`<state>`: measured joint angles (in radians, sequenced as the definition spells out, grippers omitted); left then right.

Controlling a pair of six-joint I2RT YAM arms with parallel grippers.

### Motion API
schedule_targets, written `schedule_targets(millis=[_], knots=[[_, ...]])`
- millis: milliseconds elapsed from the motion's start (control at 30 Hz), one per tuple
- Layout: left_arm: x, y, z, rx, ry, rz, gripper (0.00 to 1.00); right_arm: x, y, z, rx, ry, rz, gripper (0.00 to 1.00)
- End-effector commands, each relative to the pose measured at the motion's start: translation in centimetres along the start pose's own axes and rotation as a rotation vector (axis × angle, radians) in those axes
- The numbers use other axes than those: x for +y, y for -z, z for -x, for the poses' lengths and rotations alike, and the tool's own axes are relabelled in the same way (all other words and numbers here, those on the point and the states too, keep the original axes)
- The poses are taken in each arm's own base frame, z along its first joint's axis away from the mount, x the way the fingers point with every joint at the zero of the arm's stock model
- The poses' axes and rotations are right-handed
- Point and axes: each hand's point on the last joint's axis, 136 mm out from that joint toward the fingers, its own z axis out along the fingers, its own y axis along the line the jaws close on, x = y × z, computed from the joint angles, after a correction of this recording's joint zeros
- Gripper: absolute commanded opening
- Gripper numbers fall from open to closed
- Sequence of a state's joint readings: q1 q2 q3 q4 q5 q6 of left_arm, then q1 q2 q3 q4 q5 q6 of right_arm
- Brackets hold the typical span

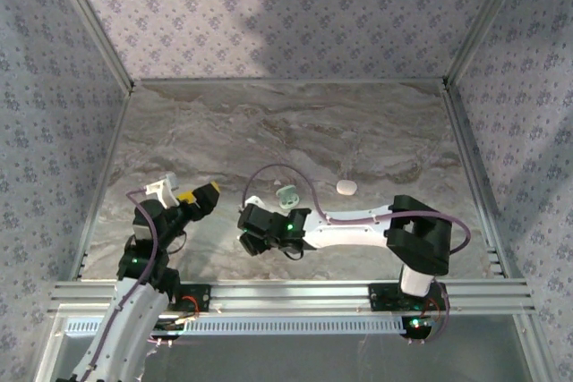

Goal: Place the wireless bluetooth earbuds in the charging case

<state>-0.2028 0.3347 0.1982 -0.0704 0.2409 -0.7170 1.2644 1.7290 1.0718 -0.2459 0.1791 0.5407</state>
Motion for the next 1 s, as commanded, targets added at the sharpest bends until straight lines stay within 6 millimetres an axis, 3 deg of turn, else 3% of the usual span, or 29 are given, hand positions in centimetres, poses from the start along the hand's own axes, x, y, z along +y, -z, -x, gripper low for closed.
schedule_targets(millis=[0, 100, 233, 433, 933, 967], knots=[[-0.9, 0.2, 0.4, -0.018, 0.004, -0.048, 1.0, 1.7, -0.1, 0.2, 0.0, -0.081, 0.135, 0.62], [-1.0, 0.3, 0.5, -0.019, 0.004, -0.05, 1.0, 2.5, -0.6, 0.0, 0.014, -0.114, 0.207, 0.52], [-1.1, 0.3, 0.4, -0.016, 0.003, -0.052, 1.0, 2.8, -1.0, 0.4, 0.018, -0.186, 0.263, 0.47], [-1.2, 0.4, 0.4, -0.014, 0.004, -0.057, 1.0, 2.4, -1.8, -0.1, 0.046, -0.159, 0.223, 0.41], [-1.4, 0.7, 0.5, -0.018, 0.0, -0.059, 1.0, 2.2, -3.9, -0.2, 0.093, -0.023, 0.086, 0.45], [-1.3, 0.7, 0.5, -0.019, 0.0, -0.058, 1.0, 2.7, -3.7, 0.7, 0.077, -0.016, 0.092, 0.45]])
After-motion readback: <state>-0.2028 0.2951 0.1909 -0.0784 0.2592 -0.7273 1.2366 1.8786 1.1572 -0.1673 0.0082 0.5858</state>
